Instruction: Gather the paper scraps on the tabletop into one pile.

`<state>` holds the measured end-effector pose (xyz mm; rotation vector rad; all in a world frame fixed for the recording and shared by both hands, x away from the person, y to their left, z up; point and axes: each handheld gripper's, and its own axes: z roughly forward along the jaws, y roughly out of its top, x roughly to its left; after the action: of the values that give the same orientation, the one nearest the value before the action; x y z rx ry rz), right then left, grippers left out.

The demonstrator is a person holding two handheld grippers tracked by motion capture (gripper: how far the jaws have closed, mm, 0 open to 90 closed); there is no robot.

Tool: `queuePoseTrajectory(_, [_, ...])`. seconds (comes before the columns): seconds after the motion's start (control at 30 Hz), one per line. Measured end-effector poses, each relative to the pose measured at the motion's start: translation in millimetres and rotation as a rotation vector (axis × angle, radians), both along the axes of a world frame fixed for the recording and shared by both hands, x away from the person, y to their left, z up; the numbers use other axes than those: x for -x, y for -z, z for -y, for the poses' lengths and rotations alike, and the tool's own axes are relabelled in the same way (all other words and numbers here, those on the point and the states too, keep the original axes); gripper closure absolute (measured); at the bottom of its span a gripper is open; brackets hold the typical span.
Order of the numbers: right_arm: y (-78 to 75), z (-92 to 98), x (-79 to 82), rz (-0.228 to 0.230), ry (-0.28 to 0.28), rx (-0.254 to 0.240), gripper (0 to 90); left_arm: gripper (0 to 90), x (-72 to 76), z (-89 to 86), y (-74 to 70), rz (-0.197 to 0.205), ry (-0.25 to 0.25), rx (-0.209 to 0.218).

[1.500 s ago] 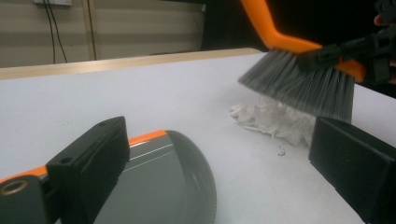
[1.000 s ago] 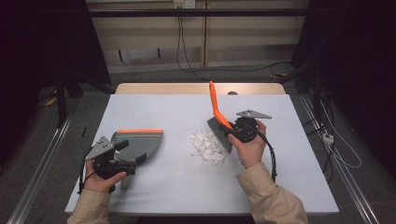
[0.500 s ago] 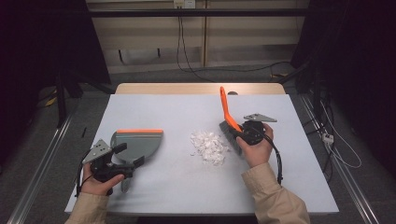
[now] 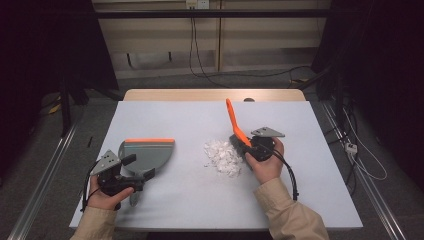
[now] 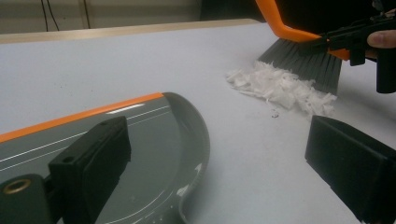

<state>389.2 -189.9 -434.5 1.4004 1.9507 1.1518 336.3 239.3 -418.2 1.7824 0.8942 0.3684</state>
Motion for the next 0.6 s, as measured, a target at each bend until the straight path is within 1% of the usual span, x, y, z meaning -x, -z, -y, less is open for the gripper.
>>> queuePoseTrajectory(0.07, [-1.0,-2.7,-0.4,0.005,-0.009,-0.012,71.5,6.5,0.3,0.4,0.5,-0.002,-0.001,-0.006])
queuePoseTrajectory(0.1, [-1.7,-3.3,-0.3,0.011,-0.01,-0.009,71.5,6.5,0.5,0.6,0.6,-0.003,-0.002,-0.01])
queuePoseTrajectory(0.17, [-3.2,-3.3,0.4,0.018,-0.006,0.013,71.5,6.5,0.5,0.4,1.2,0.0,-0.004,-0.028])
queuePoseTrajectory(0.23, [-3.3,-1.0,0.7,0.017,0.0,0.012,71.5,6.6,0.6,0.2,2.5,-0.002,-0.014,-0.035])
queuePoseTrajectory(0.33, [-3.0,3.2,0.8,0.016,0.012,0.016,71.5,6.6,1.2,-0.2,3.3,-0.006,-0.022,-0.034])
queuePoseTrajectory(0.4, [-4.3,6.5,0.5,0.012,0.02,0.005,71.5,6.6,2.4,0.5,3.2,-0.006,-0.027,-0.034])
queuePoseTrajectory(0.5, [-5.5,11.0,0.2,0.021,0.03,0.001,71.5,6.6,3.8,1.0,3.8,-0.005,-0.028,-0.051])
queuePoseTrajectory(0.53, [-4.6,12.0,0.0,0.018,0.033,0.006,71.5,6.7,4.5,1.5,4.2,-0.009,-0.03,-0.052])
queuePoseTrajectory(0.6, [-1.9,13.0,-1.1,0.009,0.041,0.017,71.5,6.9,5.8,1.2,4.6,-0.005,-0.036,-0.071])
